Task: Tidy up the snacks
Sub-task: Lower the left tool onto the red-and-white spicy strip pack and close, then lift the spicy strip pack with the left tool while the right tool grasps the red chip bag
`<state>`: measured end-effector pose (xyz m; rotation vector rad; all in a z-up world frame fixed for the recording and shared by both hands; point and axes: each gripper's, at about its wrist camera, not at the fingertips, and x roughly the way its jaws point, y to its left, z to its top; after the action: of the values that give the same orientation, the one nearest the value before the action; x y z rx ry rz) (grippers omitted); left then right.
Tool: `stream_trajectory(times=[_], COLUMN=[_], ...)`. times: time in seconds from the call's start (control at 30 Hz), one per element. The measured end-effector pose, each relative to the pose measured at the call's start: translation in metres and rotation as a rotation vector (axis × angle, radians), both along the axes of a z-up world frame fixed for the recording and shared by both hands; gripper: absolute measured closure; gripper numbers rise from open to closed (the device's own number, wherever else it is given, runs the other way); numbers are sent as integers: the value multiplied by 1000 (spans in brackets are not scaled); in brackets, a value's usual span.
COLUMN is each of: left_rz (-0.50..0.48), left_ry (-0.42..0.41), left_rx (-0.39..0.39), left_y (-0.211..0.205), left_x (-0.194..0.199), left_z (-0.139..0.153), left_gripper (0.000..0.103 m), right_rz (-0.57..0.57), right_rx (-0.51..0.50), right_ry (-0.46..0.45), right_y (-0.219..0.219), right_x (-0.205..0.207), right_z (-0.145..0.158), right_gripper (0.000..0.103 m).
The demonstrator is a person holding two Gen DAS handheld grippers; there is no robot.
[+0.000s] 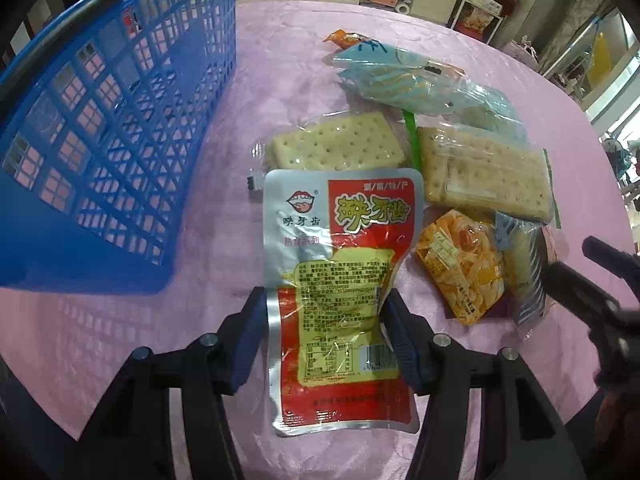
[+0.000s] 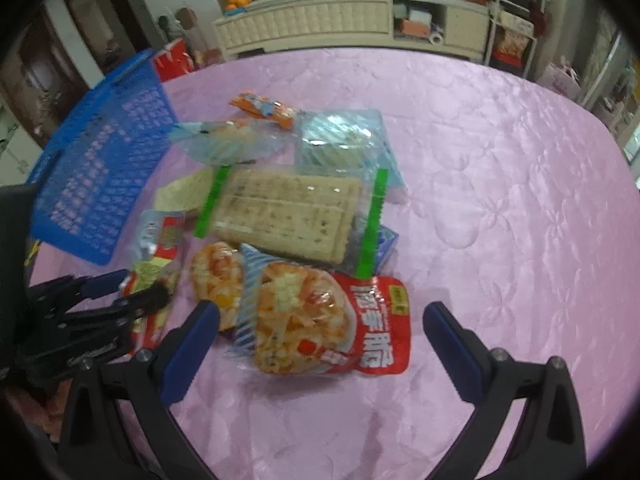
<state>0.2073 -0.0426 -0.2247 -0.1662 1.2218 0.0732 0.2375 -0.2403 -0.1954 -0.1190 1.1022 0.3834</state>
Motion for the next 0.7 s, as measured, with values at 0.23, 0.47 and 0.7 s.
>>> stream_trajectory(times=[0.23,0.47,0.7], left_rz=[-38,-70,-130], left_ry=[-11,-44,-70], left_rx=[-2,-69,-99], left_y=[-24,-27,-45], left_x=[13,9,8], left_z=[3,8,15], left_gripper=[47,58,69], right_rz=[-35,-20,58], right_rx=[87,140,179], right_ry=[125,150,131], right_y=[-3,-14,-12], right_x=[12,18,13], right_z=[-18,-21,-17], right_gripper=[18,19,39])
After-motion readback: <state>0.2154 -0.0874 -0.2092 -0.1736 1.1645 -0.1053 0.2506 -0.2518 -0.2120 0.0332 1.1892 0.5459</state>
